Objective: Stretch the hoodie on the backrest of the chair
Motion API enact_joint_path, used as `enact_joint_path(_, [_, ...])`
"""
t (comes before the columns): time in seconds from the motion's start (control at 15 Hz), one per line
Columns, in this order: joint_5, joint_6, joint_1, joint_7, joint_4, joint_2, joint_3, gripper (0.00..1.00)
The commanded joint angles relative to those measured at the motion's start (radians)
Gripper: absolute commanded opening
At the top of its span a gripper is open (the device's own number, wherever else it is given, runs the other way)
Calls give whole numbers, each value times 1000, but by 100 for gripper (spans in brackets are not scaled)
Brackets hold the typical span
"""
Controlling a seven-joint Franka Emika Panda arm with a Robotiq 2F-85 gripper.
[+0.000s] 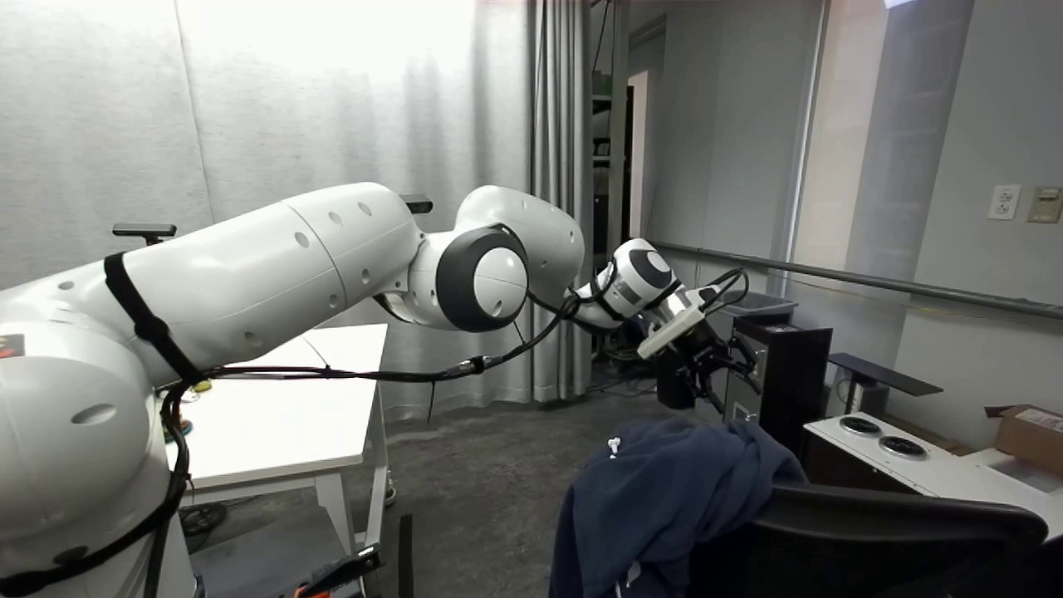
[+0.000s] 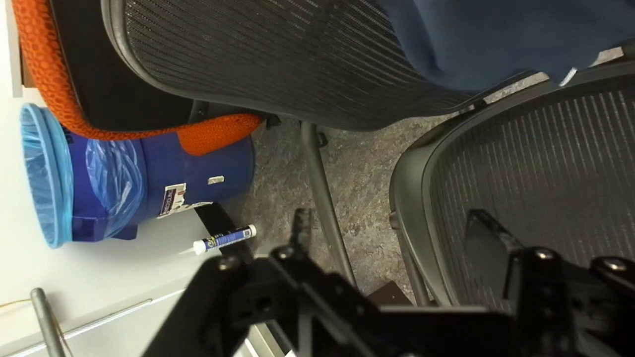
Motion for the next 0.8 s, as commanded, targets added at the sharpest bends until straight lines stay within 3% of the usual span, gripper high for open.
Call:
enact_joint_path(0.0, [20, -55, -6, -45, 38, 20, 11, 100])
enact_joint_path(0.73, [36, -230, 51, 134, -73, -122, 65, 100])
